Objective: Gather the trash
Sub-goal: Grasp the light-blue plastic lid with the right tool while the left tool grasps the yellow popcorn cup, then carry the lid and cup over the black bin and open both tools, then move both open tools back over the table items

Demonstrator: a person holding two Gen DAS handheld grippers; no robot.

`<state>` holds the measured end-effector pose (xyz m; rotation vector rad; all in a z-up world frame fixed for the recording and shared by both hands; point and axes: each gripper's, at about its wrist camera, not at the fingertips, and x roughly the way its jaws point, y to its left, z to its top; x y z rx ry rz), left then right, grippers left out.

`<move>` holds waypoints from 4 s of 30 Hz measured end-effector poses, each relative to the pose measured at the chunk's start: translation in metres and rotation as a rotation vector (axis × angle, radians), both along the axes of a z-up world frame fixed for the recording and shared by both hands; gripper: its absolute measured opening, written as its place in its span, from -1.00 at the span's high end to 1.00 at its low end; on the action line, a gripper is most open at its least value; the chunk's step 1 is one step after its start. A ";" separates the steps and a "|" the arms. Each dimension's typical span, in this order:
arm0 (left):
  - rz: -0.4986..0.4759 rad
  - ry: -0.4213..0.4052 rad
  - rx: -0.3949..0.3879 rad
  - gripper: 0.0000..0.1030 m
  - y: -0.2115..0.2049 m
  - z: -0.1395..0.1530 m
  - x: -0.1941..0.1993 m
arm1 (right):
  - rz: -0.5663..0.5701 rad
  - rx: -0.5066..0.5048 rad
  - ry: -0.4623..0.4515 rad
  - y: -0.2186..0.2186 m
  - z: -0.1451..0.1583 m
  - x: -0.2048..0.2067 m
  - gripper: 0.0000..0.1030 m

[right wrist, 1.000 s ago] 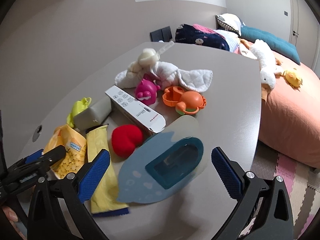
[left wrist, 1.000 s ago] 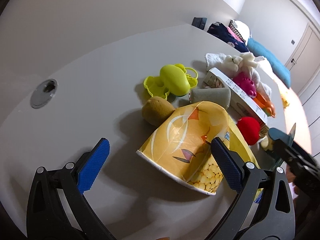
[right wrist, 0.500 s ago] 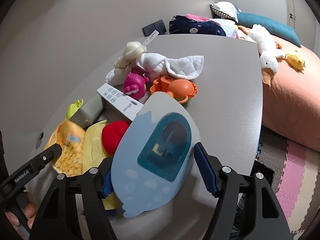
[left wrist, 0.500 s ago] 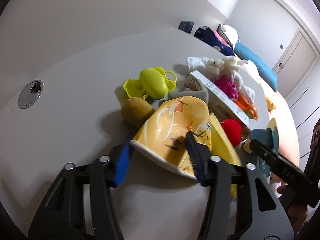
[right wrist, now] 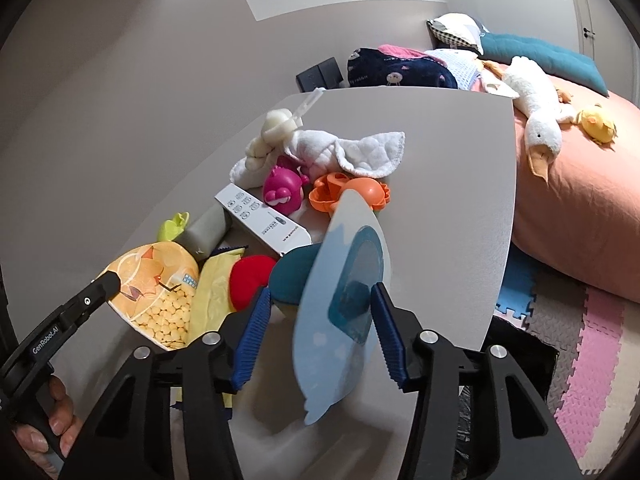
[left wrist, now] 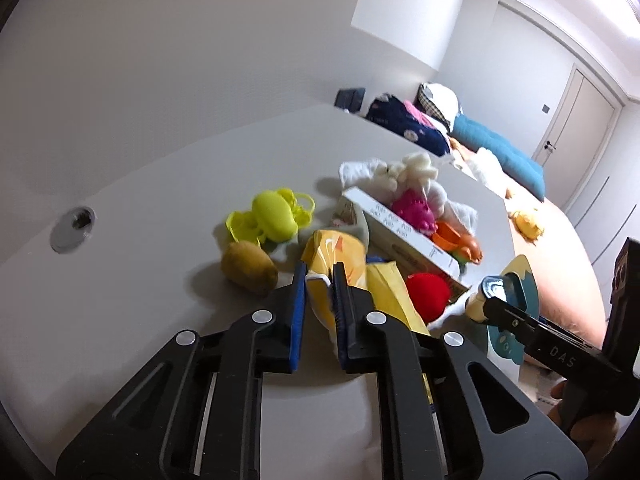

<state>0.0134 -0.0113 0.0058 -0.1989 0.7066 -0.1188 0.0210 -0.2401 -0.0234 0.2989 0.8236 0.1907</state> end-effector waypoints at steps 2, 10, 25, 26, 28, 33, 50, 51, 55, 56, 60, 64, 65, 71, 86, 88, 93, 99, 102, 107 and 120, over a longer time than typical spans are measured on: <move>0.001 -0.017 0.010 0.79 -0.001 0.005 -0.003 | 0.007 0.007 -0.007 -0.001 0.003 -0.001 0.26; -0.002 -0.069 0.064 0.80 -0.012 0.024 -0.014 | 0.030 0.027 -0.025 -0.006 0.012 -0.005 0.94; -0.079 -0.133 0.092 0.80 -0.065 0.060 -0.027 | -0.016 0.062 -0.092 -0.052 0.038 -0.029 0.94; -0.086 -0.135 0.092 0.80 -0.069 0.061 -0.028 | -0.022 0.062 -0.094 -0.057 0.039 -0.030 0.94; -0.106 -0.139 0.092 0.80 -0.081 0.063 -0.029 | -0.042 0.057 -0.101 -0.070 0.041 -0.035 0.94; -0.163 -0.138 0.088 0.80 -0.115 0.063 -0.029 | -0.091 0.049 -0.111 -0.102 0.043 -0.048 0.94; -0.414 -0.072 0.114 0.79 -0.237 0.039 -0.029 | -0.296 0.039 -0.081 -0.202 0.029 -0.084 0.94; -0.430 -0.066 0.122 0.79 -0.244 0.037 -0.029 | -0.304 0.038 -0.078 -0.206 0.028 -0.086 0.94; -0.475 -0.043 0.135 0.79 -0.266 0.029 -0.030 | -0.336 0.032 -0.058 -0.223 0.022 -0.093 0.94; -0.486 -0.038 0.138 0.79 -0.271 0.027 -0.030 | -0.342 0.031 -0.052 -0.226 0.020 -0.095 0.94; -0.526 -0.018 0.152 0.79 -0.289 0.018 -0.032 | -0.364 0.028 -0.033 -0.239 0.014 -0.098 0.94; -0.560 0.018 0.170 0.74 -0.303 0.006 -0.032 | -0.375 0.024 0.008 -0.251 0.006 -0.098 0.94; -0.583 0.044 0.181 0.70 -0.307 0.000 -0.031 | -0.374 0.021 0.026 -0.252 0.004 -0.097 0.94; -0.579 0.067 0.281 -0.87 -0.318 -0.025 -0.031 | -0.482 0.023 0.053 -0.271 -0.002 -0.100 -0.41; -0.478 0.066 0.309 -0.87 -0.292 -0.022 -0.019 | -0.455 0.023 0.054 -0.266 -0.007 -0.089 -0.42; -0.476 0.062 0.306 -0.87 -0.287 -0.021 -0.018 | -0.446 0.021 0.057 -0.262 -0.008 -0.086 -0.42; -0.463 0.065 0.296 -0.87 -0.273 -0.016 -0.017 | -0.420 0.014 0.057 -0.251 -0.008 -0.078 -0.42; -0.403 0.049 0.286 -0.87 -0.249 -0.007 -0.013 | -0.384 0.013 0.044 -0.233 -0.004 -0.068 -0.42; -0.365 0.041 0.287 -0.87 -0.235 -0.003 -0.010 | -0.364 0.012 0.036 -0.223 -0.002 -0.063 -0.42; -0.311 0.038 0.285 -0.87 -0.208 0.001 -0.005 | -0.331 0.010 0.026 -0.204 0.001 -0.055 -0.42; -0.182 0.078 0.298 -0.87 -0.138 -0.007 0.001 | -0.208 -0.063 0.005 -0.134 0.007 -0.033 -0.42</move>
